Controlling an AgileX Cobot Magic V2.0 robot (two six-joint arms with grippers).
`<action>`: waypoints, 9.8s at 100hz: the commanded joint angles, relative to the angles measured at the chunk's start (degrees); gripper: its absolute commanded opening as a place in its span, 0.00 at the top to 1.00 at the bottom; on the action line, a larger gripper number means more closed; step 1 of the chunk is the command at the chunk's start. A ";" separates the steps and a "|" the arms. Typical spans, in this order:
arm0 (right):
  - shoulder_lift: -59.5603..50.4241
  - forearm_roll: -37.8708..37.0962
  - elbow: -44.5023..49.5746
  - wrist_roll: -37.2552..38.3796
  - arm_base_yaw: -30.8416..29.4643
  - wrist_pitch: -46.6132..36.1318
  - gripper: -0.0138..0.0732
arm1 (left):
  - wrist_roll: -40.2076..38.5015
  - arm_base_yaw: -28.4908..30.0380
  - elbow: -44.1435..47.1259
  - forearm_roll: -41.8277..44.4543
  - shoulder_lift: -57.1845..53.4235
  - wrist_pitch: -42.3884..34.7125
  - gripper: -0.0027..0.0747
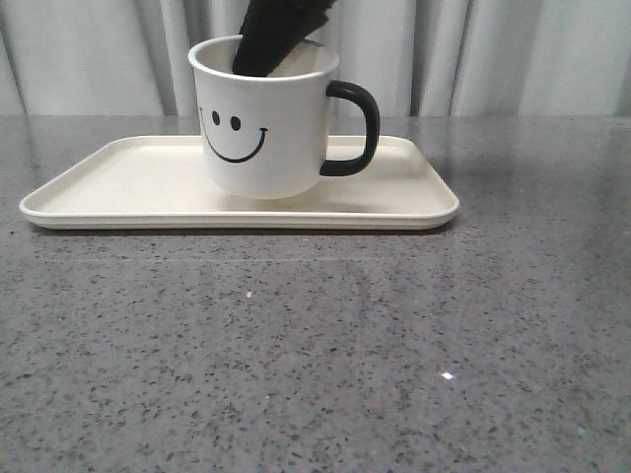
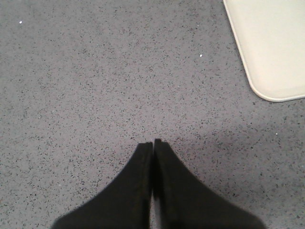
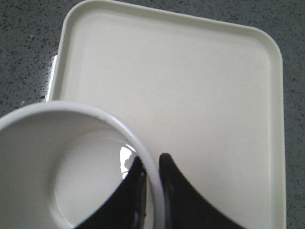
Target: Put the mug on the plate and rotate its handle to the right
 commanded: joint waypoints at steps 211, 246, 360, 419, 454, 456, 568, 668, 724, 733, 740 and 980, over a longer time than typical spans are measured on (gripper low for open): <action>-0.07 4.35 -1.28 -3.26 1.35 5.11 0.92 | -0.42 -0.27 -1.20 0.99 -0.15 -3.50 0.99; -0.07 4.35 -1.45 -3.19 1.35 5.05 0.92 | -0.42 -0.27 -1.20 0.99 -0.15 -3.63 0.99; -0.40 5.11 -1.93 -0.97 1.53 5.01 0.69 | -0.42 -0.27 -1.20 0.99 -0.15 -3.63 0.99; -1.05 5.38 -5.94 -0.77 3.11 5.01 0.63 | -0.42 -0.27 -1.20 0.13 -0.15 -3.63 0.99; -2.85 5.64 -7.75 0.13 4.91 5.01 0.63 | -0.42 -0.27 -1.20 0.03 -0.15 -3.63 0.99; -3.18 5.64 -7.75 0.13 4.91 5.01 0.63 | -0.42 -0.27 -1.20 0.03 -0.15 -3.63 0.99; -33.68 4.62 -6.25 24.19 -20.72 -9.58 0.64 | -0.53 -0.27 -1.20 0.03 -0.15 -9.86 0.99; -92.68 9.85 77.10 22.58 -31.24 -61.20 0.91 | -0.53 -0.27 -1.20 0.03 -0.15 -12.98 0.99; -94.13 9.91 78.00 22.58 -31.25 -61.44 0.91 | -0.53 -0.27 -1.20 -0.07 -0.15 -13.43 0.99; -94.13 9.91 78.00 22.58 -31.25 -61.44 0.91 | -0.53 -0.27 -1.20 -0.07 -0.15 -13.43 0.99; -94.13 9.91 78.00 22.58 -31.25 -61.44 0.91 | -0.53 -0.27 -1.20 -0.07 -0.15 -13.43 0.99; -94.13 9.91 78.00 22.58 -31.25 -61.61 0.91 | -2.58 29.23 63.93 -12.46 -47.33 -78.12 0.99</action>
